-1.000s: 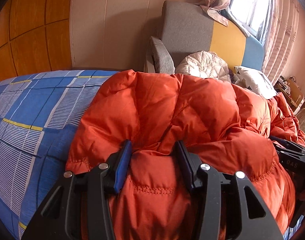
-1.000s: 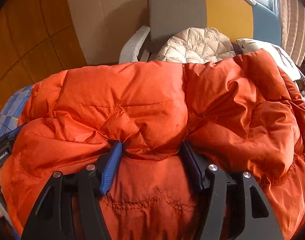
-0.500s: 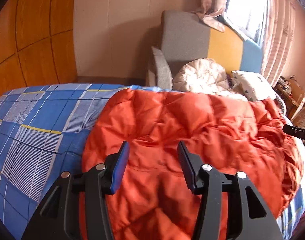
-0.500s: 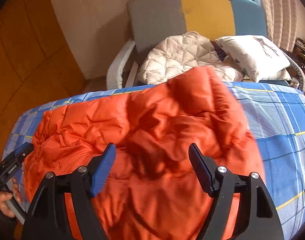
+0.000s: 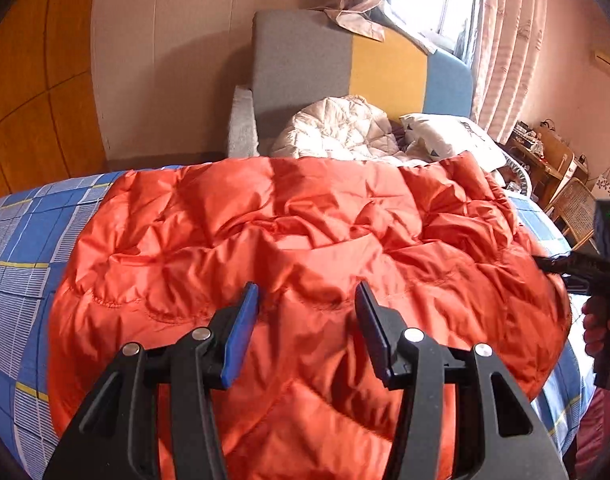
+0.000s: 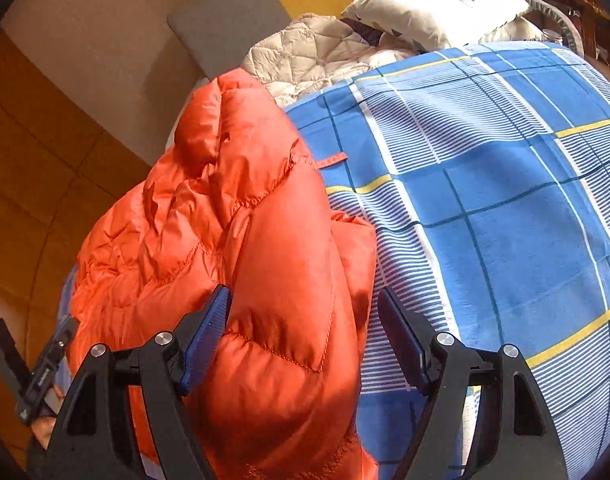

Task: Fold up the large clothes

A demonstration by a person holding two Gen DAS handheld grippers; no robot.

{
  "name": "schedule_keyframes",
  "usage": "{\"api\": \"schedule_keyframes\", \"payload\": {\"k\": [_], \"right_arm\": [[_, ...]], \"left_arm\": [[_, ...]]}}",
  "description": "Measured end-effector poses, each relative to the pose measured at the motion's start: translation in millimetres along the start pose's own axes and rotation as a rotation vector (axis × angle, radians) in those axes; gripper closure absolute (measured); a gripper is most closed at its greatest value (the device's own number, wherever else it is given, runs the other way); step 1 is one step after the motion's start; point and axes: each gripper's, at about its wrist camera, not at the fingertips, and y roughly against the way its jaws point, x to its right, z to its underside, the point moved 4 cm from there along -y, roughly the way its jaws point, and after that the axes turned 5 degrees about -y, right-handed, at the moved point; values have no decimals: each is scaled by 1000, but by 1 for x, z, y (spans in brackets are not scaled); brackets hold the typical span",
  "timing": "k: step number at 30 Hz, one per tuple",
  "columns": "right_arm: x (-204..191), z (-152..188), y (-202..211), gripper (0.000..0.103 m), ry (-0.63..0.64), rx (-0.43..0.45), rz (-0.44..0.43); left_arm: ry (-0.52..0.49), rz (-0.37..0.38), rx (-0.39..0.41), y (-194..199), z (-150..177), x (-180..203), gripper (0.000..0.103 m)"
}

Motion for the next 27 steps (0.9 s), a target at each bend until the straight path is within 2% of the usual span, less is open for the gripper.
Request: {"api": "schedule_keyframes", "payload": {"k": [6, 15, 17, 19, 21, 24, 27], "right_arm": [[-1, 4, -20, 28, -9, -72, -64], [11, 6, -35, 28, -51, -186, -218], [7, 6, -36, 36, -38, -200, -237], [2, 5, -35, 53, -24, -205, -250], [-6, 5, -31, 64, -2, -207, -269], [-14, 6, -27, 70, 19, -233, -292], [-18, 6, -20, 82, 20, -219, -261]], "left_arm": [[-35, 2, -28, -13, -4, 14, 53], [5, 24, -67, -41, 8, 7, 47], [8, 31, -68, -44, 9, 5, 47], [11, 33, -68, -47, 11, 5, 47], [11, 33, -69, -49, 12, 4, 47], [6, 29, -65, -52, 13, 5, 47], [8, 38, -67, -53, 14, 5, 49]]}}
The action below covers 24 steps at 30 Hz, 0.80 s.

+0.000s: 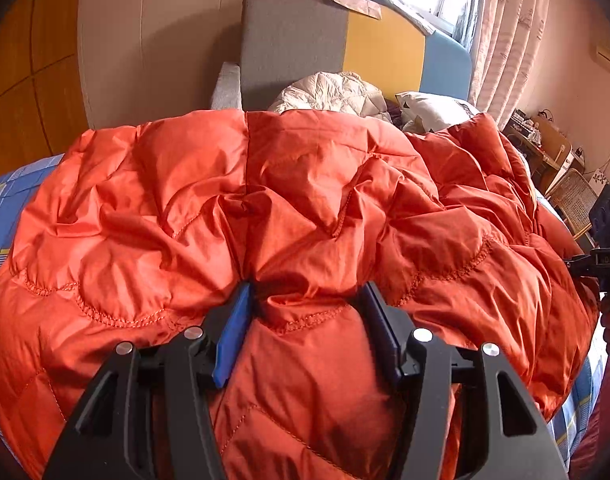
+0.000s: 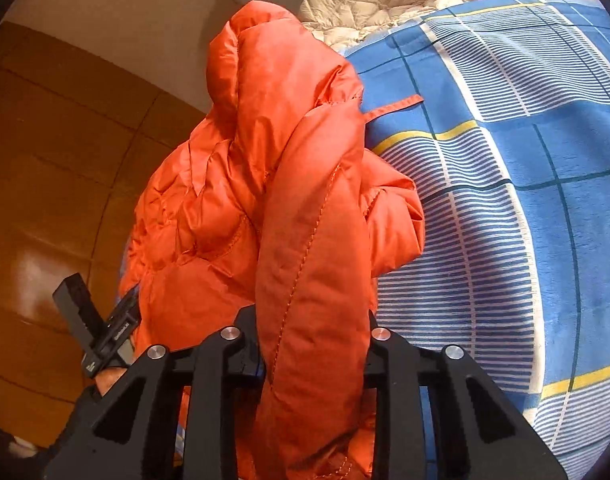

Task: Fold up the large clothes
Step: 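Hold the lifted jacket edge with the right tool while the left tool presses the jacket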

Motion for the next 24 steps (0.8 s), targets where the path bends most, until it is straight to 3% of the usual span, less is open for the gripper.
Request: {"api": "schedule_keyframes", "payload": {"k": [4, 7, 13, 19, 24], "right_arm": [[-22, 5, 23, 90, 88, 36, 20], [-26, 7, 43, 91, 112, 63, 43], [-27, 20, 90, 91, 143, 122, 62], [8, 42, 125, 91, 121, 159, 155], [32, 57, 122, 91, 69, 183, 209]], "left_arm": [[0, 21, -6, 6, 2, 1, 55], [-4, 54, -10, 14, 5, 9, 62], [-13, 115, -9, 31, 14, 45, 65], [-67, 135, -5, 43, 23, 98, 64], [-88, 114, 16, 50, 24, 114, 63]]}}
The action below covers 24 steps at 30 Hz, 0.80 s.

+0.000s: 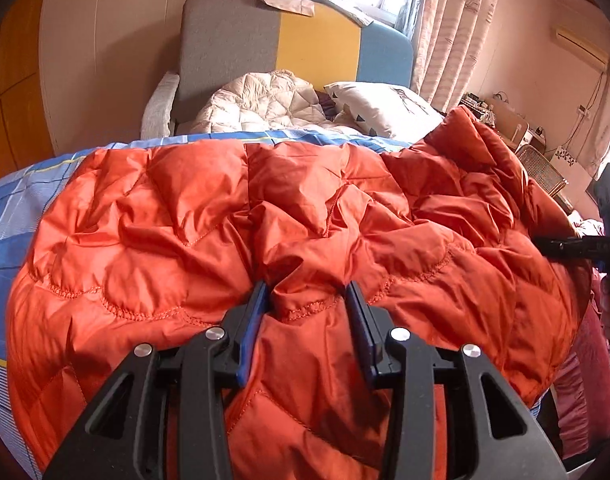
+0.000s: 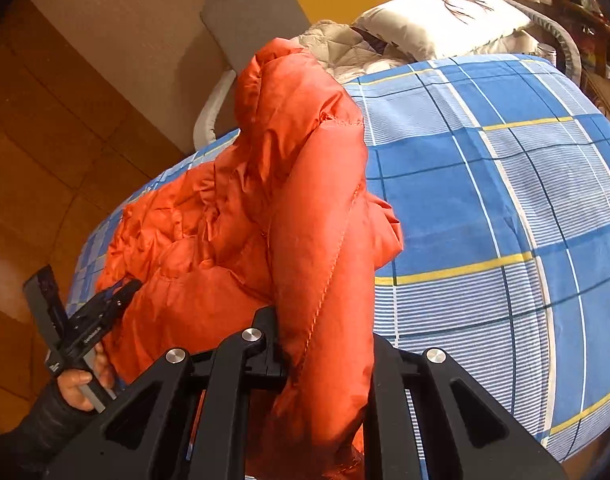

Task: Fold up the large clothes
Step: 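Hold the lifted jacket edge with the right tool while the left tool presses the jacket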

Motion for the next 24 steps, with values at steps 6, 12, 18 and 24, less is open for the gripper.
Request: {"api": "schedule_keyframes", "payload": {"k": [6, 12, 18, 24], "right_arm": [[3, 6, -4, 91, -18, 4, 34], [4, 7, -5, 91, -17, -5, 70], [-5, 6, 0, 91, -12, -2, 105], [-19, 1, 9, 91, -2, 11, 123]], "left_arm": [[-9, -3, 18, 8, -1, -4, 62], [11, 10, 18, 7, -4, -7, 62], [45, 9, 9, -4, -10, -11, 63], [49, 12, 2, -13, -8, -14, 63]]}}
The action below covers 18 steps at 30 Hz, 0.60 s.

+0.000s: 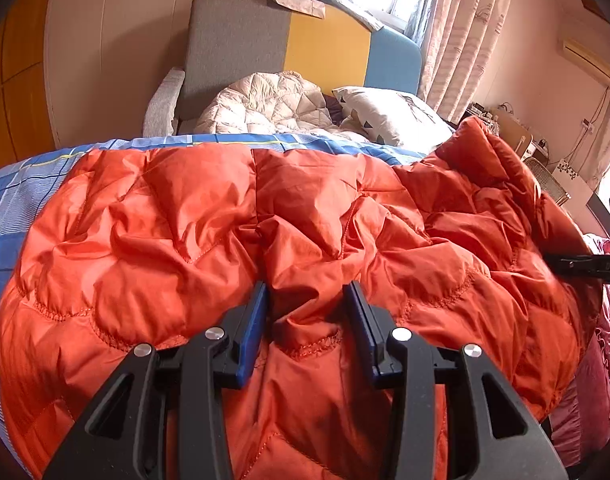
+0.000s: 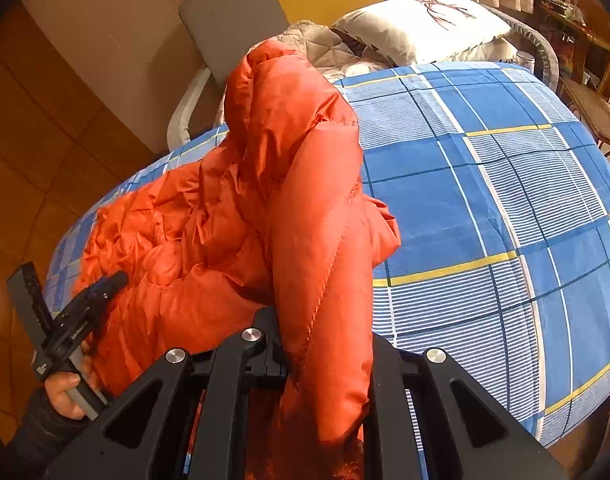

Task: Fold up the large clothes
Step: 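Hold the lifted jacket edge with the right tool while the left tool presses the jacket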

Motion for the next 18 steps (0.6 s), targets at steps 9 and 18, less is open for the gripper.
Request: {"api": "schedule_keyframes", "payload": {"k": [9, 18], "right_arm": [[-35, -9, 25, 91, 28, 25, 18], [-104, -15, 50, 91, 67, 51, 32]], "left_arm": [[24, 23, -2, -10, 5, -5, 62], [42, 53, -1, -18, 12, -13, 62]]}}
